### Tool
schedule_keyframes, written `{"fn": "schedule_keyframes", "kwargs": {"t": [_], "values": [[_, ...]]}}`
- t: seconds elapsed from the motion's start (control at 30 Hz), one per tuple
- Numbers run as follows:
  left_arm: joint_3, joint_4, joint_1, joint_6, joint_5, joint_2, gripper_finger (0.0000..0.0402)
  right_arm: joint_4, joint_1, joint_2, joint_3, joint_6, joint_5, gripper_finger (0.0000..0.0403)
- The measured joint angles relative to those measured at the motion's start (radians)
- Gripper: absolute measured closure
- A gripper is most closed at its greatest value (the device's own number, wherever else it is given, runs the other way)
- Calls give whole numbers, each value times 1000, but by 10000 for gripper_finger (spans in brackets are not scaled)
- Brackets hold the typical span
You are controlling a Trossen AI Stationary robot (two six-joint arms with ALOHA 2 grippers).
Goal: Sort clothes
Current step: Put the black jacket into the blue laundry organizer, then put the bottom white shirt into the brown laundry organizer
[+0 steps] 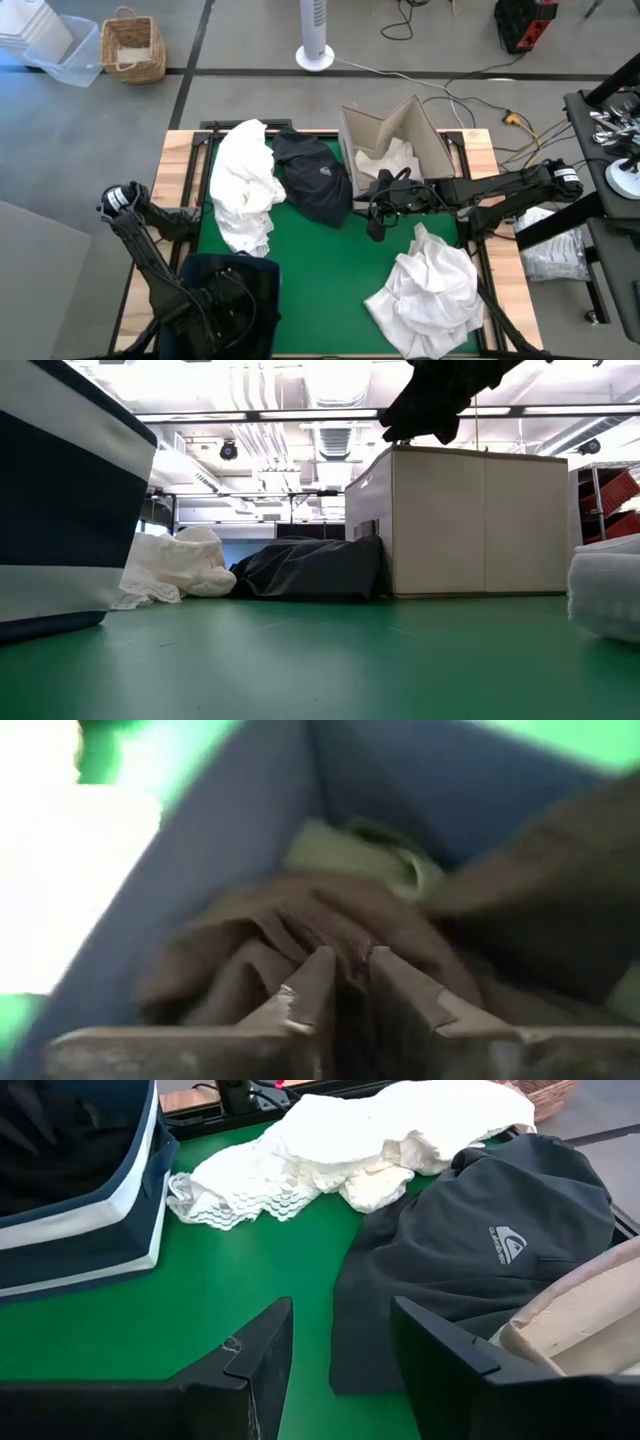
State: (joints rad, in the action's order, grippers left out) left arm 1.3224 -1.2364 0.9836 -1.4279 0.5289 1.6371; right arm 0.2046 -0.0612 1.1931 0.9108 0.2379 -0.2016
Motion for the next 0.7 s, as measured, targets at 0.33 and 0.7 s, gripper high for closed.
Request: {"fn": "schedule_keyframes", "kwargs": {"t": [0.33, 0.7], "values": [[31, -85, -29, 60, 186, 0, 302, -1, 0, 0, -4, 2, 0, 254], [-77, 25, -138, 178, 366, 0, 320, -1, 0, 0, -5, -4, -8, 245]]}}
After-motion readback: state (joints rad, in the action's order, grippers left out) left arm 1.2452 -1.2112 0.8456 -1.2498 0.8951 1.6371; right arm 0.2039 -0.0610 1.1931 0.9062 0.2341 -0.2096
